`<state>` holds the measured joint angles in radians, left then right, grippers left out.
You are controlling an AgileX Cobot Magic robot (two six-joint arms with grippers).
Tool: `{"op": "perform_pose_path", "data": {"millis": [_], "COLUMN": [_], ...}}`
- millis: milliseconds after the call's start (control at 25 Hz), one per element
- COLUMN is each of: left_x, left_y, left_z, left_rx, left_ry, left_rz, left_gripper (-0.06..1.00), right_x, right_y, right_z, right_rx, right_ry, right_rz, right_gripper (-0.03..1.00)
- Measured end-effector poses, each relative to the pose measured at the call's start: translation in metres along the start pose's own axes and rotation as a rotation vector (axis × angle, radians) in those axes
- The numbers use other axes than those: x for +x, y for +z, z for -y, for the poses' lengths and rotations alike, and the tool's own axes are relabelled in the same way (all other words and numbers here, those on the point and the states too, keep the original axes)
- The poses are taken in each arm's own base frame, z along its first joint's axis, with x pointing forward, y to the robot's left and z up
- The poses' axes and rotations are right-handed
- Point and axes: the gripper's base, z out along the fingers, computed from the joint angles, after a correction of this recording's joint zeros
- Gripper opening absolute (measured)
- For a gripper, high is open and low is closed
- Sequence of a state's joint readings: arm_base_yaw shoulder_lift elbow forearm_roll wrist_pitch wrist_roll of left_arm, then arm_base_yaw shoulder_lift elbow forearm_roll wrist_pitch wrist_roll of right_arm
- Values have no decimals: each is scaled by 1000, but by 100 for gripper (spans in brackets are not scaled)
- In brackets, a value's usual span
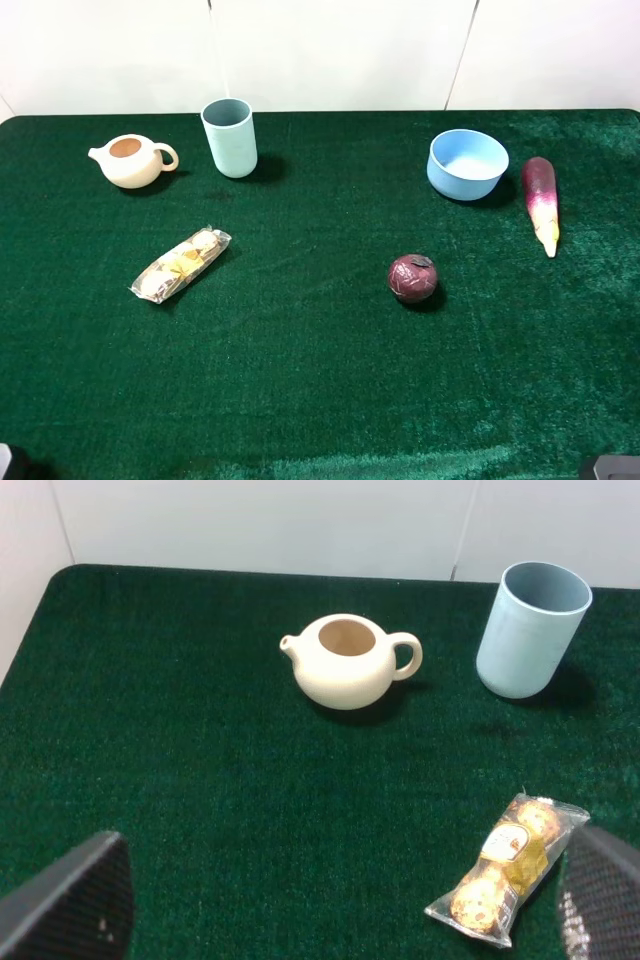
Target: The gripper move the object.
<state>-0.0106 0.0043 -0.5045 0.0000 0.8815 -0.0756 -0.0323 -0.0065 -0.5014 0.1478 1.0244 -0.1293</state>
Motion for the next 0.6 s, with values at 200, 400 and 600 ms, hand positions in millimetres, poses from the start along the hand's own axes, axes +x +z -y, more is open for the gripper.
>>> {"op": "perform_pose_path", "data": {"millis": [200,400,600], "left_x": [0,0,0], "left_y": [0,0,0], "left_z": [0,0,0], "left_rx": [0,0,0], "left_ry": [0,0,0], "left_rz": [0,0,0], "left_gripper": [84,84,84], "right_x": [0,0,0], "right_y": [0,0,0], "right_z": [0,0,0], "right_rx": [-2,-3,-4], "right_ry": [1,2,2], "right_rz": [0,0,1], "right_gripper": [69,69,69]}}
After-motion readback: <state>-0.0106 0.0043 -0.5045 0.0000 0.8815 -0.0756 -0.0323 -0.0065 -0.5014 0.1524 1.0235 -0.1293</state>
